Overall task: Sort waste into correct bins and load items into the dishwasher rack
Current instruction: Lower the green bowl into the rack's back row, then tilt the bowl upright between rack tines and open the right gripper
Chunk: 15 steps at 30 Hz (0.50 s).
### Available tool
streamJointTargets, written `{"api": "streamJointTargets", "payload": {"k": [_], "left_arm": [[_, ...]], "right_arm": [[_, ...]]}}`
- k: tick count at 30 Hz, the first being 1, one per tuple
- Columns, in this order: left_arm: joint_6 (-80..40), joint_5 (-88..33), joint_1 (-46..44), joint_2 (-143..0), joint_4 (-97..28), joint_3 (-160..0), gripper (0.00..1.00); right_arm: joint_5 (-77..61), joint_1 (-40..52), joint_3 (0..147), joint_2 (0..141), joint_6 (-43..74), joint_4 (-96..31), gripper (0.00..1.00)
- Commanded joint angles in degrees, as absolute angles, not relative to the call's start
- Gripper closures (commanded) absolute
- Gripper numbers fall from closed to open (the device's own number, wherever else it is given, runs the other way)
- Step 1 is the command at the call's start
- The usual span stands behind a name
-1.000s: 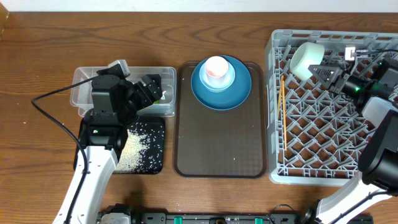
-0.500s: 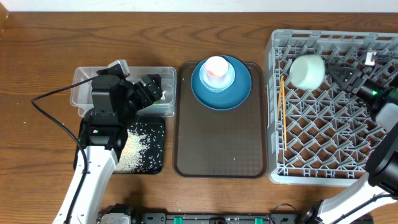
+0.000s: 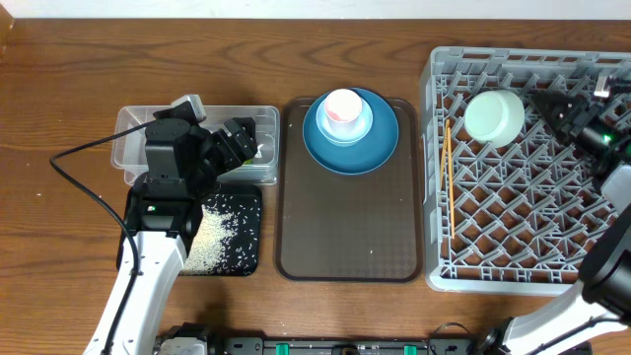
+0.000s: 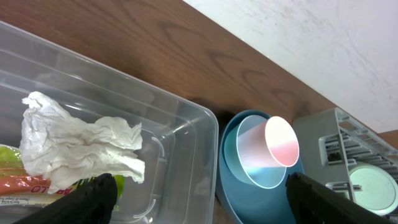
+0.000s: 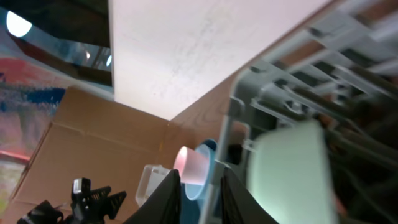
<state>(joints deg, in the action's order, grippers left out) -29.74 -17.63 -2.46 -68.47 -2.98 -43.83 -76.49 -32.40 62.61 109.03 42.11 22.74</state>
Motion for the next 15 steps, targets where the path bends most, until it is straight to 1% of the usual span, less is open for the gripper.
{"api": "streamJointTargets", "payload": {"k": [1,3,5,7,10,13,15], "left_arm": [[-29.0,-17.3,-2.4,-68.6,-3.0,-43.8,0.11],[-29.0,-17.3,-2.4,-68.6,-3.0,-43.8,0.11],[-29.0,-17.3,-2.4,-68.6,-3.0,-43.8,0.10],[-29.0,-17.3,-2.5,-68.6,-3.0,-43.8,0.11],[-29.0,-17.3,-2.5,-68.6,-3.0,-43.8,0.11],[-29.0,-17.3,-2.5,-68.6,-3.0,-43.8,0.11],[-29.0,-17.3,-2.5,-68.6,-2.9,-43.8,0.11]], "right_arm": [[-71.0,-29.2,62.8,102.4,43.9,20.2,0.81],[-66.5,-27.4,62.8,100.2,42.0,16.0,0.82],[-58.9,-24.8,62.8,97.4,38.0,9.0,0.83],[-47.8,-21.0,62.8,94.1,31.7,0.2,0.83],[-30.9,-15.5,62.8,90.1,24.0,-9.4,0.84],[-16.8,-9.6,62.8,87.6,16.2,-16.3,0.87],[-11.2,-6.8,62.8,87.4,12.7,-19.4,0.92]]}}
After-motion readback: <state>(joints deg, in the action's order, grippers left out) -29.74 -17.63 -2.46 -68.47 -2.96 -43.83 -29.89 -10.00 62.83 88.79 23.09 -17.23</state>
